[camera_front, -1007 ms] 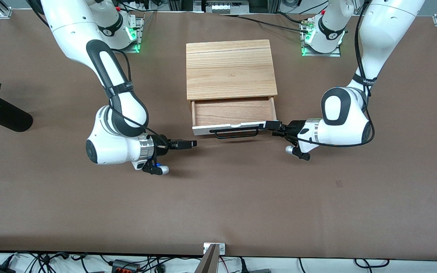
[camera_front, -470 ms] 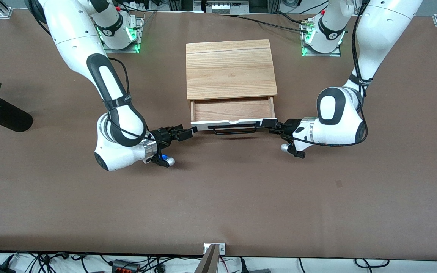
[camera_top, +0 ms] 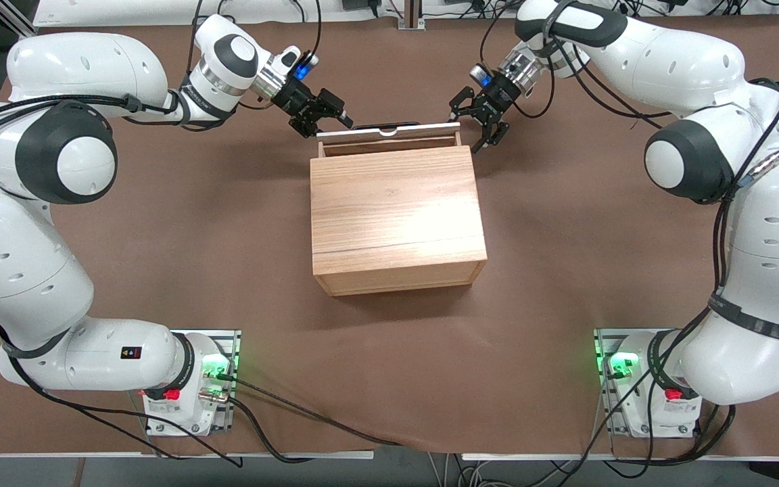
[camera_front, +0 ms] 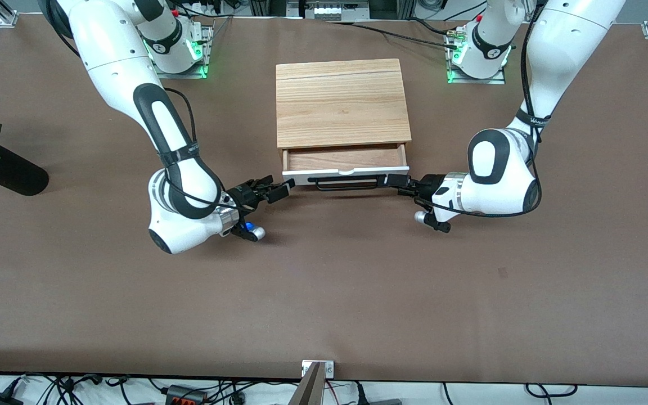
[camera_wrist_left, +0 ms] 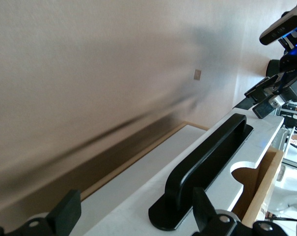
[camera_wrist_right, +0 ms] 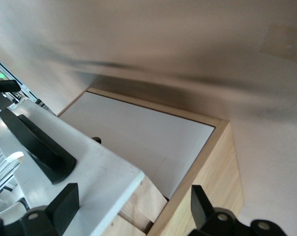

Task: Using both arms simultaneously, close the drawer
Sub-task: 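Push the white drawer front into the cabinet with both grippers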

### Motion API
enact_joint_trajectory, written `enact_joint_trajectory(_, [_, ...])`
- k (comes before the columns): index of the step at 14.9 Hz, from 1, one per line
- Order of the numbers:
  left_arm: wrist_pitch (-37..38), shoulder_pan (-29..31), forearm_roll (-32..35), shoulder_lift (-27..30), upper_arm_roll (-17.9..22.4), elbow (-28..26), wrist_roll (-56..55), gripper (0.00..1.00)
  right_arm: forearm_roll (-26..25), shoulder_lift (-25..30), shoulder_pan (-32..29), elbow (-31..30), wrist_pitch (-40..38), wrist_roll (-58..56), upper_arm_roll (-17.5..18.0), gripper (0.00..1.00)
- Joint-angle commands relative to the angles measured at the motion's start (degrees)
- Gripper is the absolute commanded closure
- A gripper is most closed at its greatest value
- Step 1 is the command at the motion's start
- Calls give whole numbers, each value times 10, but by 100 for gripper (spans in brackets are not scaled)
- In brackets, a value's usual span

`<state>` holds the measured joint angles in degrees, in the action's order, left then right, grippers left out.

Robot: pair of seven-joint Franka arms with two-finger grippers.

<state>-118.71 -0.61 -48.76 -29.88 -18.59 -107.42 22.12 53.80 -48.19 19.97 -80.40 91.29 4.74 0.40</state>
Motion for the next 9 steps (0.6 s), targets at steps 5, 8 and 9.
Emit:
enact_joint_trajectory(5, [14, 6, -17, 34, -29, -67, 15, 0, 0, -44, 26, 10, -70, 12, 5, 0])
enact_joint_trajectory(8, [18, 8, -16, 56, -39, -105, 15, 0, -3, -44, 24, 10, -98, 12, 4, 0])
enact_joint_trajectory(9, [18, 8, -17, 61, -45, -112, 15, 0, -2, -44, 24, 11, -99, 12, 4, 0])
